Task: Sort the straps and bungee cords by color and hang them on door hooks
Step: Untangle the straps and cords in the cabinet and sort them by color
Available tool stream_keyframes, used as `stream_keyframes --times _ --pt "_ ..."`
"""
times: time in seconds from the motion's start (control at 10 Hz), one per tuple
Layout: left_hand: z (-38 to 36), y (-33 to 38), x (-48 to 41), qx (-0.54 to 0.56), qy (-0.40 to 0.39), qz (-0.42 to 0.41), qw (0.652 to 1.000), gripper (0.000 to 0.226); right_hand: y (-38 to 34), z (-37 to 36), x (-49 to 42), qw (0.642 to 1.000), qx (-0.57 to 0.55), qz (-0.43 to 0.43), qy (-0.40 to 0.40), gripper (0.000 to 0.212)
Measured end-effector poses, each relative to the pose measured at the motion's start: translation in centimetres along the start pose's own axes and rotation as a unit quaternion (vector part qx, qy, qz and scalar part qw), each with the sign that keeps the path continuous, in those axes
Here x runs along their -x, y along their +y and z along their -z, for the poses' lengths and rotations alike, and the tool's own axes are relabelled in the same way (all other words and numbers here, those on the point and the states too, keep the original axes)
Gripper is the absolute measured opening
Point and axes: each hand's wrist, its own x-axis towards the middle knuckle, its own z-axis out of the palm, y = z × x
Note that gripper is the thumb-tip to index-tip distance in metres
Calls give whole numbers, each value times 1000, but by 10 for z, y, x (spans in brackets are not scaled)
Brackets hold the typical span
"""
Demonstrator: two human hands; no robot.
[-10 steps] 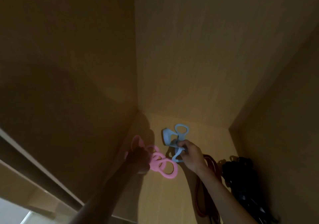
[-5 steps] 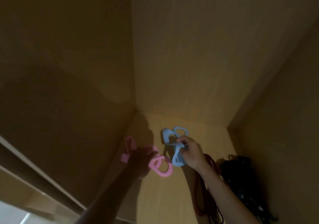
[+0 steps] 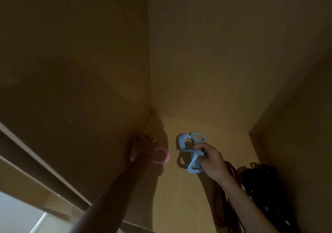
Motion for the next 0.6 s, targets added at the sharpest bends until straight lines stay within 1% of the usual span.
stream_keyframes --times 0.1,0.2,0.3,0.4,0.5,0.6 --pt "28 30 36 206 35 -1 978 52 -8 -3 4 1000 -2 5 -12 37" --pt "5 27 33 137 18 -74 988 50 -12 -4 9 1000 8 10 -14 37" --pt "13 14 30 -14 -7 -77 997 70 -15 -2 16 1000 6 8 -18 40" --pt "11 21 22 86 39 -33 995 46 -18 0 24 1000 -3 9 -26 45" --pt "6 34 16 223 48 44 973 43 -18 2 29 999 -6 4 -42 43" --pt "42 38 24 82 -97 -6 992 48 -18 4 29 999 -24 -2 -45 39"
